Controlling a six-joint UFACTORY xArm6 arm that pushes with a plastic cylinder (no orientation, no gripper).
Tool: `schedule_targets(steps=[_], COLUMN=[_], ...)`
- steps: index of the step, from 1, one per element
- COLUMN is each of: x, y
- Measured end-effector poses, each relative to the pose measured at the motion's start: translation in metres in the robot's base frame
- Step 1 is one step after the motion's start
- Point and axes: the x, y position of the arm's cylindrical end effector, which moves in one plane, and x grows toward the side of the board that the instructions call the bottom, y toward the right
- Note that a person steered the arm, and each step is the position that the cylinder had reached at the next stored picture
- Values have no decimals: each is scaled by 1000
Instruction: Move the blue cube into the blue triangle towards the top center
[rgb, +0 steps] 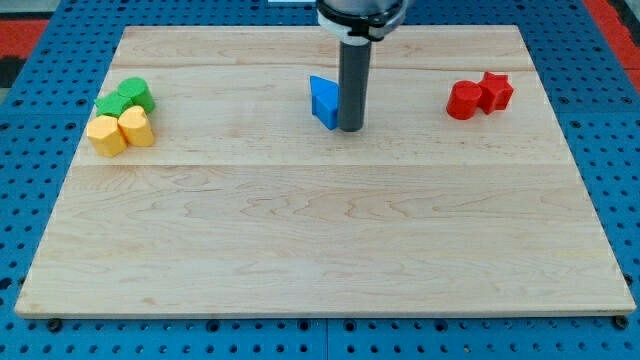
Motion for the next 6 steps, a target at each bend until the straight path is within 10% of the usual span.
schedule_targets(steps=[6], x=[-85], y=[-64])
